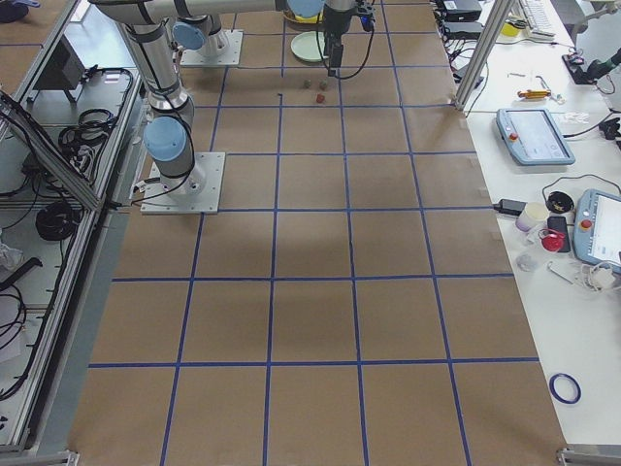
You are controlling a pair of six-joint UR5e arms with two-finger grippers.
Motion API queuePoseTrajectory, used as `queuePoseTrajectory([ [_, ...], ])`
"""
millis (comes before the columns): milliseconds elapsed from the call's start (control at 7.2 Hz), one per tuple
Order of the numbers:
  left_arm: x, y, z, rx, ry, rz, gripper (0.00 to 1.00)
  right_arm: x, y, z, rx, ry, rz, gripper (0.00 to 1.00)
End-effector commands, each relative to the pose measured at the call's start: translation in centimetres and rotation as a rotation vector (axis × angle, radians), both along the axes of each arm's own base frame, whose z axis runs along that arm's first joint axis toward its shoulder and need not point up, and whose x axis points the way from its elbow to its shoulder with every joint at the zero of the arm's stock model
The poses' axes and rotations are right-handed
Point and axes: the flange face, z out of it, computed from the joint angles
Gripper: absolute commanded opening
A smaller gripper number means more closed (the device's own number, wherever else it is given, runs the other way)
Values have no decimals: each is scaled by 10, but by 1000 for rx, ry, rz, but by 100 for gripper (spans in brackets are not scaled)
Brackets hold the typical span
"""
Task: Collect all strawberries into plate
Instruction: 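Reach the left gripper over the strawberries near the plate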
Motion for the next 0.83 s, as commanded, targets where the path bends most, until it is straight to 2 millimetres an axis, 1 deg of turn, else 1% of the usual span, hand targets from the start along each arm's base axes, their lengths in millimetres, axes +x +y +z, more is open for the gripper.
queuePoseTrajectory([
  [0, -8, -3, -37, 17, 4, 5, 100, 1, 3, -17, 25, 3, 4, 100],
  [139, -9, -7, -45, 5, 2, 73, 100, 1, 4, -24, 36, 4, 2, 100],
  [278, -11, -11, -60, -6, 2, 168, 100, 0, 5, -24, 38, 6, 3, 100],
  [416, -13, -12, -77, -3, -2, 228, 100, 0, 4, -25, 41, 6, 3, 100],
  [555, -17, -12, -83, 3, 12, 275, 100, 0, 5, -26, 42, 6, 3, 100],
  [694, -23, -10, -89, 26, 39, 281, 100, 0, 6, -27, 45, 6, 1, 100],
])
